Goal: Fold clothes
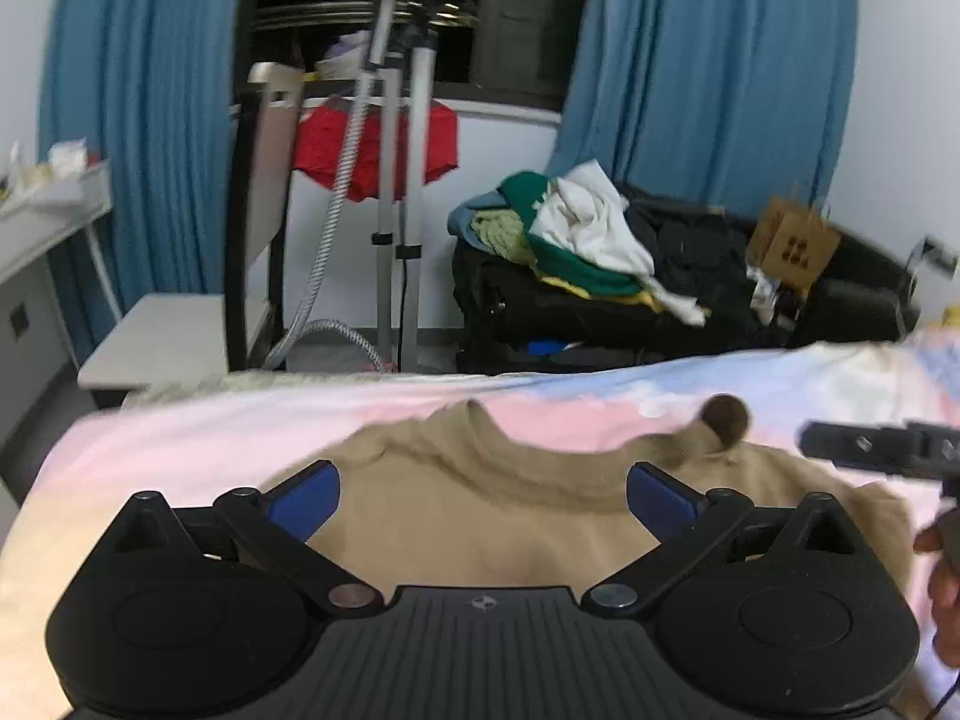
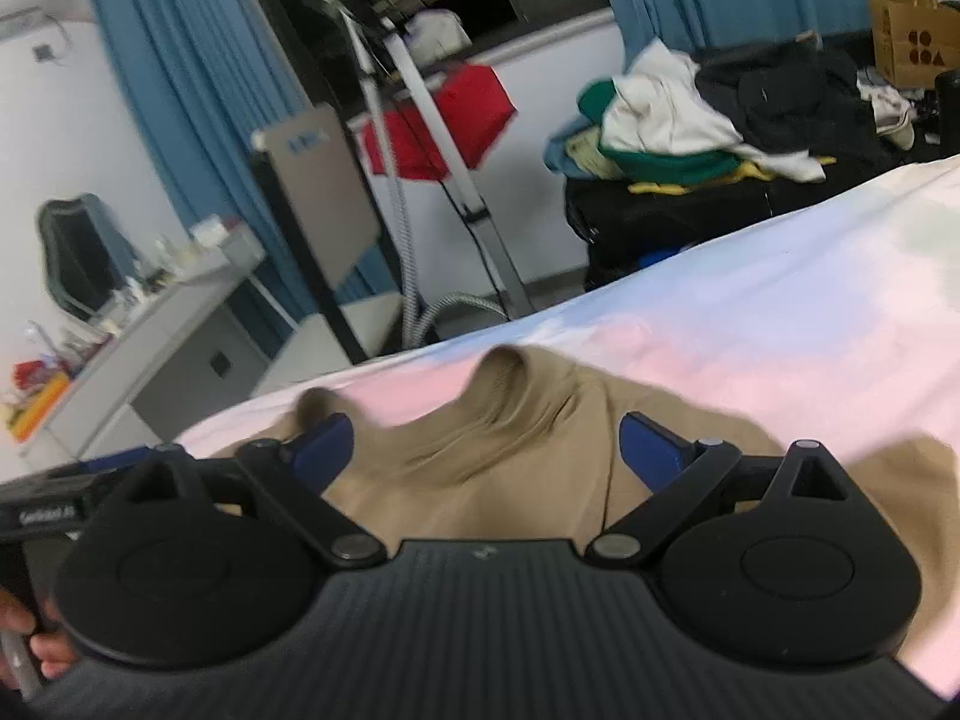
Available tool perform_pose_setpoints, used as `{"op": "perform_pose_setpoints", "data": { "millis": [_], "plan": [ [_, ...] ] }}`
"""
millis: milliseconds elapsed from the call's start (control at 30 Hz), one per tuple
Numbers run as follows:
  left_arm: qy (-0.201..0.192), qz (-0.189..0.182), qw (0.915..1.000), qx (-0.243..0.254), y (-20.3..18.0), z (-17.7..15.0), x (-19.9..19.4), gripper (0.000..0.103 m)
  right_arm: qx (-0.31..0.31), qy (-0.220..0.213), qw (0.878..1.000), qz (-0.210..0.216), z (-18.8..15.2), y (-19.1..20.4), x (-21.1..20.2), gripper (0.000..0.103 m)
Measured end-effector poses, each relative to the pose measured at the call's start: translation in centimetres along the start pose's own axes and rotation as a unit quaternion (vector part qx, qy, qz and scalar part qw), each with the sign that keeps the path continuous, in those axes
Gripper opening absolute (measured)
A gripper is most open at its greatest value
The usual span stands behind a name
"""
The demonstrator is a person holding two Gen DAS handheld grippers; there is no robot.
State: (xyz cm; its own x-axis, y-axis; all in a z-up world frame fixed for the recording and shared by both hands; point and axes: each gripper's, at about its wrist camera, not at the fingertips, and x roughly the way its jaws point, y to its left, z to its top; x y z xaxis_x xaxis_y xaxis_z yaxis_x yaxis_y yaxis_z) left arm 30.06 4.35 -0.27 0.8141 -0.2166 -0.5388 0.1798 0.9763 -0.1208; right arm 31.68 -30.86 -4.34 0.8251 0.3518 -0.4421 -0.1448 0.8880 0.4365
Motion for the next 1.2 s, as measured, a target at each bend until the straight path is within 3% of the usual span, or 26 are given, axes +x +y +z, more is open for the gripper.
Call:
{"op": "perform_pose_setpoints", "data": {
  "millis": [133,267,300,400,467,567,767,900,1100,1200],
  "plan": [
    [-0.007,-0.002,0.9966,-0.082,3.4,-2.9,-7.0,0.103,0.015,-0.032,0.999,0.017,-3.4,1.9,-7.3,0.097],
    [-0.018,0.001,0.9853,-0.17,7.2,-6.7,-13.4,0.102,0.056,-0.053,0.997,0.017,-7.4,4.0,-14.5,0.096],
    [-0.017,0.001,0.9807,-0.195,8.1,-7.6,-14.6,0.102,0.07,-0.056,0.996,0.018,-8.2,4.4,-16.1,0.093],
    [-0.021,-0.001,0.9628,-0.269,10.6,-10.5,-17.6,0.101,0.108,-0.055,0.993,0.012,-10.4,5.3,-20.2,0.071],
    [-0.021,-0.002,0.9521,-0.305,11.7,-11.9,-19.1,0.098,0.125,-0.045,0.991,0.005,-11.5,5.5,-21.9,0.066],
    [-0.017,0.009,0.9482,-0.317,12.4,-13.0,-20.2,0.095,0.125,-0.052,0.991,0.001,-12.9,5.4,-23.5,0.057],
    [-0.019,0.034,0.9594,-0.279,12.1,-12.3,-17.2,0.083,0.129,-0.061,0.99,-0.011,-14.2,3.6,-22.3,0.057],
    [-0.013,0.055,0.9603,-0.273,12.8,-12.1,-12.7,0.072,0.126,-0.06,0.99,-0.004,-14.5,3.0,-20.2,0.057],
    [-0.033,0.053,0.9606,-0.271,13.6,-10.7,-7.4,0.058,0.106,-0.063,0.992,0.003,-14.7,2.3,-17.4,0.057],
    [-0.016,0.057,0.9629,-0.263,14.0,-9.4,-5.2,0.037,0.125,-0.046,0.991,0.009,-14.7,1.7,-15.5,0.057]
  ]
}}
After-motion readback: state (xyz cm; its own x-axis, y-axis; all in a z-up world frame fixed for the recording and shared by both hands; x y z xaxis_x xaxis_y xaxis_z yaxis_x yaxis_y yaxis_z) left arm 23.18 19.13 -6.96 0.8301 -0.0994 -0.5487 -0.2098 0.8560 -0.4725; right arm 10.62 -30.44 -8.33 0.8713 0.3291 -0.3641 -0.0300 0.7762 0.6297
